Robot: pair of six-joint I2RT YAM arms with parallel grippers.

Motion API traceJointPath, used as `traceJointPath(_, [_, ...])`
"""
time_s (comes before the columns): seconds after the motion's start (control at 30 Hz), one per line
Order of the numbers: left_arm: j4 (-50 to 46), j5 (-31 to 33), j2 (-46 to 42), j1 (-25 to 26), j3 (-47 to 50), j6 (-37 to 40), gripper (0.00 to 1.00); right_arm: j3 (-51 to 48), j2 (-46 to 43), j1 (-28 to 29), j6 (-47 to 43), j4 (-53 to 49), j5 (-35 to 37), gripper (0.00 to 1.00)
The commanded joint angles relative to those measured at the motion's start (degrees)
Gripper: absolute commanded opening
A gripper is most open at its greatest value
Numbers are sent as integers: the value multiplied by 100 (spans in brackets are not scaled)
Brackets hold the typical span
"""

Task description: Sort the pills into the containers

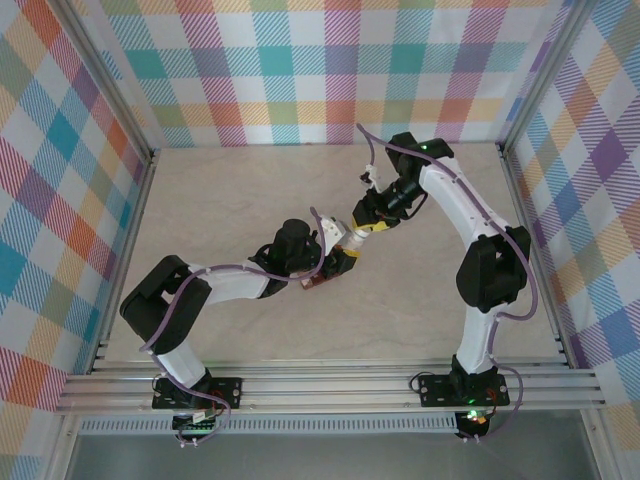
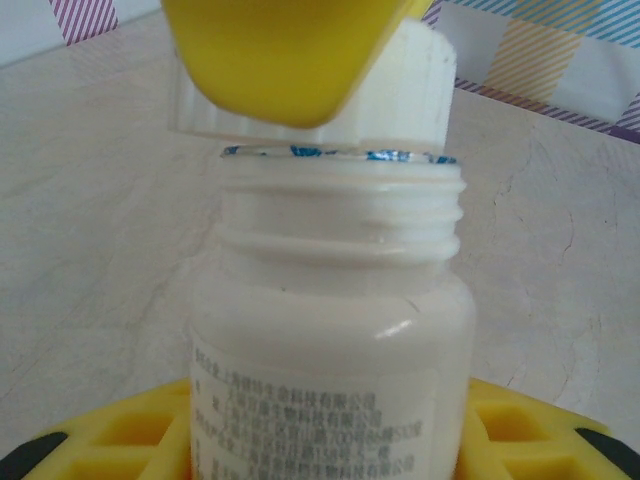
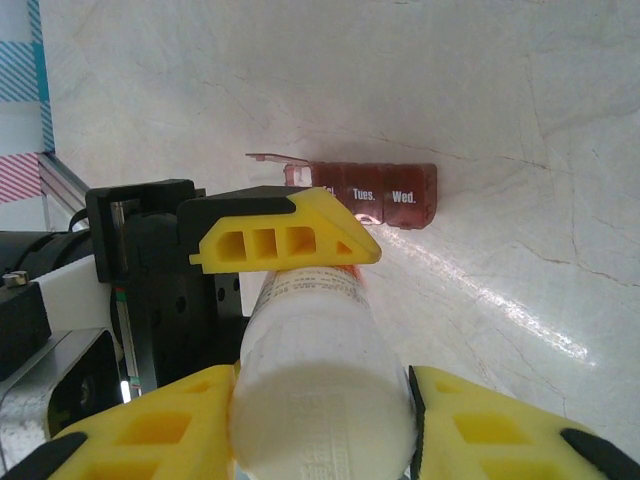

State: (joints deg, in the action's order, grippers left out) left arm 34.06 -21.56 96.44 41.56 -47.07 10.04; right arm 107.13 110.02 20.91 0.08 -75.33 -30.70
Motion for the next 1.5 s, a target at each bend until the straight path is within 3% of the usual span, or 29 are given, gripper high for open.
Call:
traceJointPath(0.0, [370, 22, -361, 43, -59, 83, 0, -138, -7, -1, -175, -262, 5, 41])
traceJointPath(0.93, [329, 40, -364, 40, -113, 100, 0, -773, -308, 32, -216, 159, -969, 39])
traceJointPath(1.47, [84, -206, -504, 45, -197, 133, 0, -402, -97, 317, -241, -107, -237, 38])
